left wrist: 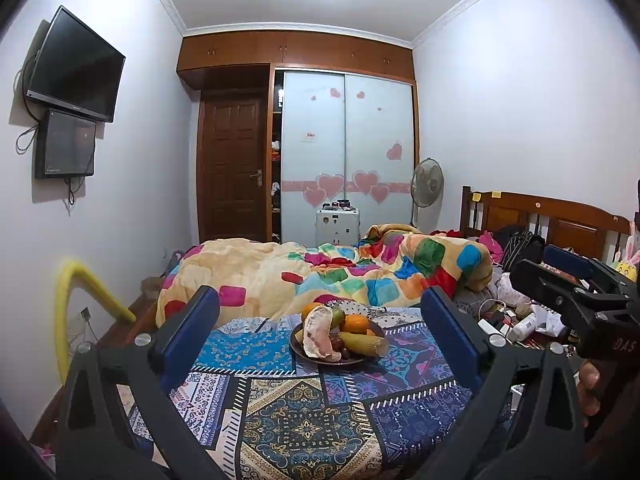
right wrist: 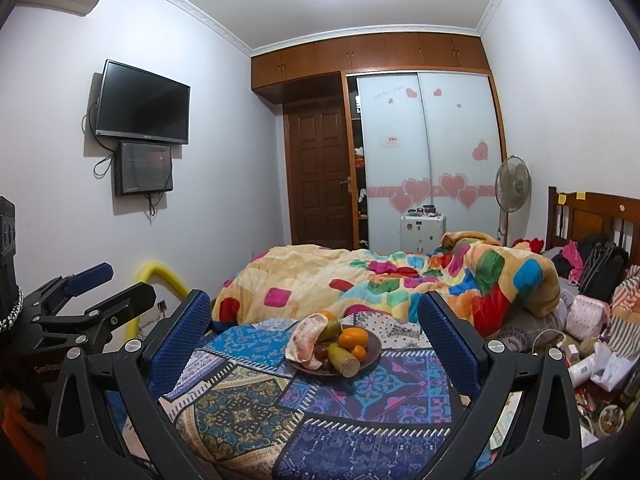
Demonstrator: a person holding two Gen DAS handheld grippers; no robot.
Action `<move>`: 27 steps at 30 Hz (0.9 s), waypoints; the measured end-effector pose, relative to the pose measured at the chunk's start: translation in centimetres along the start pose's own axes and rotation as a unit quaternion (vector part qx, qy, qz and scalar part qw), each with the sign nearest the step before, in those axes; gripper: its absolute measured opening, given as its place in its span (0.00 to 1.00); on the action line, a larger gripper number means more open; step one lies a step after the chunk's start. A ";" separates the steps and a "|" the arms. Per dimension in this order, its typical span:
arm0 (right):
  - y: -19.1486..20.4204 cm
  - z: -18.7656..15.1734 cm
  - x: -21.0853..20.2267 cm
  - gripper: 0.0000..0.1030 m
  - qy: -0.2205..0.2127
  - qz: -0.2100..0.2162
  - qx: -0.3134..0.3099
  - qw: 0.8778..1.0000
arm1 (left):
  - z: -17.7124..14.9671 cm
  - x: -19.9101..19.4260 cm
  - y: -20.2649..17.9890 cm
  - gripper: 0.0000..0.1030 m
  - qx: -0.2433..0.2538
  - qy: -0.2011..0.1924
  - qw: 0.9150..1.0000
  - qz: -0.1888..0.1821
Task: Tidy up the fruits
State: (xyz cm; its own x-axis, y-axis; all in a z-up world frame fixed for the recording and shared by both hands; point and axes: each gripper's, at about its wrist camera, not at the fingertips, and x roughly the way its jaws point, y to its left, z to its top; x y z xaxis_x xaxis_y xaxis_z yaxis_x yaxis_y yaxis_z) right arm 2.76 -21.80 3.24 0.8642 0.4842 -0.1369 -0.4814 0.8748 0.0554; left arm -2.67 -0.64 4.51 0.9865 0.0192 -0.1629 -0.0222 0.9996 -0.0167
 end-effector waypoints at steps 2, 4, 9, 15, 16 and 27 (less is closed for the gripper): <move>0.1 0.0 0.1 1.00 0.001 0.000 0.001 1.000 | 0.0 0.0 0.0 0.99 0.000 0.000 1.000 0.000; 0.1 0.0 0.0 1.00 0.001 0.000 0.000 1.000 | -0.1 0.0 0.0 0.99 -0.001 0.001 1.000 0.000; 0.0 0.0 0.1 1.00 0.002 -0.001 0.000 1.000 | -0.1 0.1 0.0 0.99 0.000 0.002 1.000 -0.001; 0.0 -0.1 0.1 1.00 0.003 -0.001 0.000 1.000 | -0.2 0.1 -0.1 1.00 0.000 0.003 1.000 -0.003; 0.0 -0.1 0.1 1.00 0.003 0.000 0.000 1.000 | -0.2 0.1 -0.1 1.00 -0.001 0.004 1.000 -0.003; -0.2 -0.4 0.2 1.00 0.003 -0.001 0.000 1.000 | 0.0 0.2 -0.1 1.00 -0.007 0.010 1.000 -0.011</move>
State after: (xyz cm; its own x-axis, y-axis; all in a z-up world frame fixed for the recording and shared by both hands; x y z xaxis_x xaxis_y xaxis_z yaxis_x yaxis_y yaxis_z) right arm 3.00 -21.82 2.81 0.8642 0.4821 -0.1438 -0.4795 0.8759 0.0543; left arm -2.44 -0.76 4.46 0.9834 -0.0035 -0.1812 -0.0029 0.9994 -0.0351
